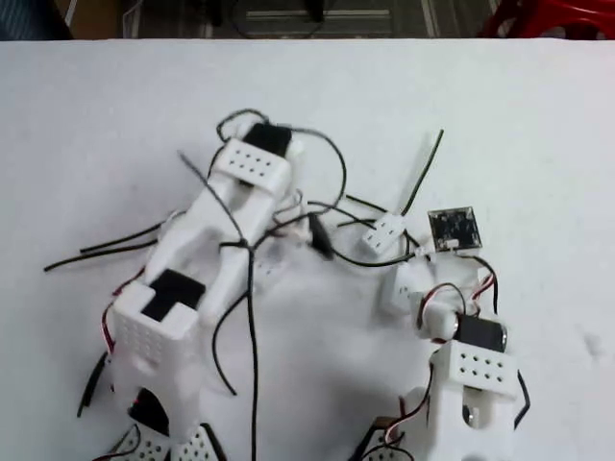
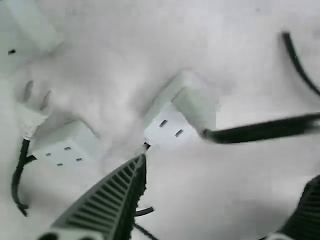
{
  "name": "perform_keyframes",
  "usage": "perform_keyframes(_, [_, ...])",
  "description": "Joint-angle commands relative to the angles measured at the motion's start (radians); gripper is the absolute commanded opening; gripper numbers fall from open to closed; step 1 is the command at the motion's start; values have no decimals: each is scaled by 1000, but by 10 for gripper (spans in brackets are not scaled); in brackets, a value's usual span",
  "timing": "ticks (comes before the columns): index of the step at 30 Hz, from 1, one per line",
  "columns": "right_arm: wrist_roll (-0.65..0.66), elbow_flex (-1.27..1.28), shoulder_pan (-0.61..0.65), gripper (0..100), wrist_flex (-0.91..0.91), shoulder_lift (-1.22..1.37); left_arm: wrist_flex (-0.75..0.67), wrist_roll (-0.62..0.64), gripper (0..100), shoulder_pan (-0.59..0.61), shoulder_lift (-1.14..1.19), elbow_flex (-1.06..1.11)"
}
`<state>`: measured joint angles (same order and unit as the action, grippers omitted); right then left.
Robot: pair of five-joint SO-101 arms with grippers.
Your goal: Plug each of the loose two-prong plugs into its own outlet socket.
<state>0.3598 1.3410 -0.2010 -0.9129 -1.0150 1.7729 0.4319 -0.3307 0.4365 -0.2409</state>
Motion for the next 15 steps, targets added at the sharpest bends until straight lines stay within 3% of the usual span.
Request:
perform_keyframes(1, [-6, -5, -13, 20, 16, -7, -3, -402, 449, 65, -64, 77])
perform_keyframes(5, [-6, -5, -13, 20, 16, -7, -17, -565, 449, 137, -62, 84])
perform_keyframes(9, [-6, -5, -13, 20, 16, -8, -106, -600, 449, 188, -61, 86])
perform_keyframes(15, [-9, -5, -13, 20, 16, -7, -157, -672, 449, 142, 73, 92])
